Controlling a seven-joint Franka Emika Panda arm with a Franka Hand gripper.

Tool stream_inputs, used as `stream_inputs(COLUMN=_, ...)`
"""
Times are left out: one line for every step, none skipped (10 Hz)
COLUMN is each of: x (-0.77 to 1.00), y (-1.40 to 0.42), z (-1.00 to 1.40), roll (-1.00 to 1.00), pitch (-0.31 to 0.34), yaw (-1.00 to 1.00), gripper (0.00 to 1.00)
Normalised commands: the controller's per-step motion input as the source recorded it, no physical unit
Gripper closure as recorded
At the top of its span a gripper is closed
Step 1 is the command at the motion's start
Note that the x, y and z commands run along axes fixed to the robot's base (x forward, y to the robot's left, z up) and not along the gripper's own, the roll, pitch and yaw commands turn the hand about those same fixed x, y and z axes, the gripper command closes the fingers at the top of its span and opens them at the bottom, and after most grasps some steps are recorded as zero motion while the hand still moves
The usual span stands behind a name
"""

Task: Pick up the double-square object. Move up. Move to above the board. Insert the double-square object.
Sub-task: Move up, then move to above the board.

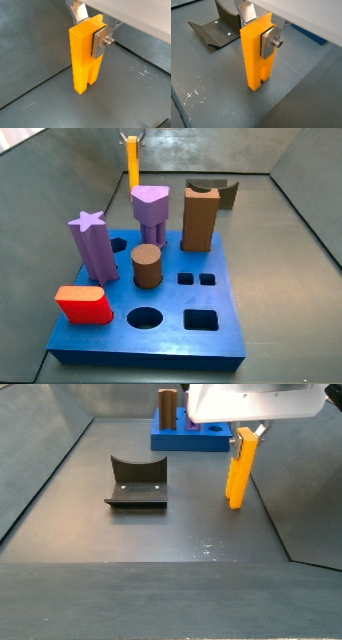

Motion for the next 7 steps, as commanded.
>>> stream_inputs(x=0.0, y=0.0, z=0.83, roll=0.0, pitch=0.004, yaw=0.0, gripper=1.0)
stream_inputs(x=-0.03, y=0.0, z=0.74, roll=0.0, pitch=0.024, yaw=0.0, gripper=1.0)
stream_inputs(x=-0.03, y=0.01, z=0.58, roll=0.02, pitch=0.031, yaw=-0.01, gripper=1.0)
stream_inputs(x=-0.02, y=0.01, z=0.43, roll=0.03, pitch=0.039, yaw=-0.01, gripper=1.0)
stream_inputs(x=-0.01, y=0.01, z=0.28, roll=0.05, pitch=0.051, yaw=-0.01, gripper=1.0)
stream_inputs(x=0.32, y=-0.31, z=1.0, roll=-0.15, pitch=0.304, yaw=0.21, gripper=1.0)
stream_inputs(x=0.34, y=-0.32, z=1.0, roll=-0.15, pitch=0.317, yaw=0.21, gripper=1.0)
